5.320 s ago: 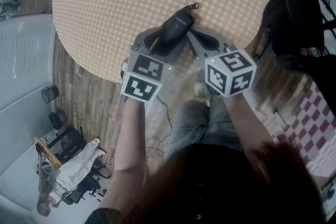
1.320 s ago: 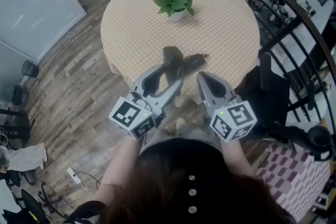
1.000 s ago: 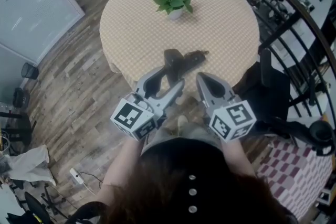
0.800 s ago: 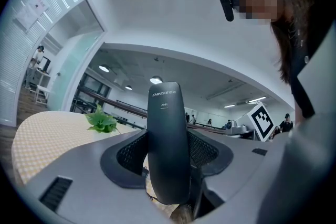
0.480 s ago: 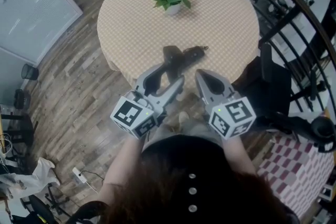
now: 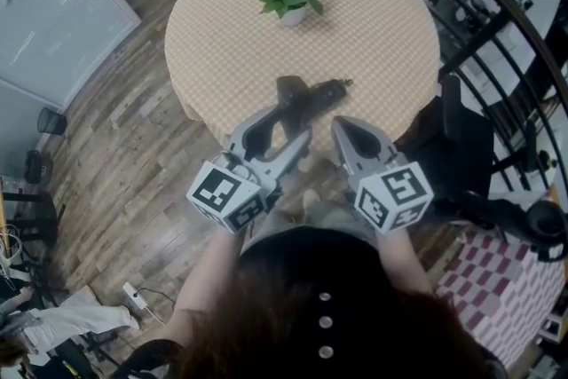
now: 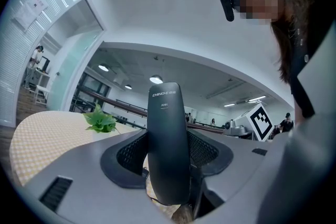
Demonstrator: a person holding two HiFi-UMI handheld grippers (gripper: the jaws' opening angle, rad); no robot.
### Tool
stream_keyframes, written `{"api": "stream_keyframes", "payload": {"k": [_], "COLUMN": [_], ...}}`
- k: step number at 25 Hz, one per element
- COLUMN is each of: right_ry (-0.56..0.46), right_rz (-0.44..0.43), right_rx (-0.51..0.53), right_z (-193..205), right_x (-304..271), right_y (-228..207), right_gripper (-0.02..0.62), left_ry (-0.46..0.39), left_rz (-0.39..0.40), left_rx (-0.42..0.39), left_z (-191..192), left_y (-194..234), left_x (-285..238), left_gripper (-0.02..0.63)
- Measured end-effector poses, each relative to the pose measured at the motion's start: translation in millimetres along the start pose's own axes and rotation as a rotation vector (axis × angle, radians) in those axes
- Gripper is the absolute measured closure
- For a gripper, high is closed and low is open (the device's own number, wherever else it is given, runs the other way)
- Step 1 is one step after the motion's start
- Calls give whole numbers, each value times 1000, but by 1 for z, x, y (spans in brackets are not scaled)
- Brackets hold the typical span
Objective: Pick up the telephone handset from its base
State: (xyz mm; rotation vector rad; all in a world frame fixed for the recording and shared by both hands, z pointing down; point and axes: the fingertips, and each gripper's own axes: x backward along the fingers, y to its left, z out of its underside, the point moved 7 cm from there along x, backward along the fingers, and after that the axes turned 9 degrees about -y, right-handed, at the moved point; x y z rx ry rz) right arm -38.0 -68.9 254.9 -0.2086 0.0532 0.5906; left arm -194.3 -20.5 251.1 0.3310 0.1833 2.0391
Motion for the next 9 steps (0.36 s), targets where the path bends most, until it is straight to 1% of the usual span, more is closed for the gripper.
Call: {"api": "stream_keyframes", "payload": {"k": [9], "right_ry": [17], "right_rz": [7], "right_rx": [-10], "right_z": [3], "right_x": [-9], "right_y": [-11], "right_gripper": [588], "left_ry": [7], "left_rz": [8], "left_rx": [-7], "left_z": [-1], "left_y": [6], "left_x": [-10], "left_gripper": [361]}}
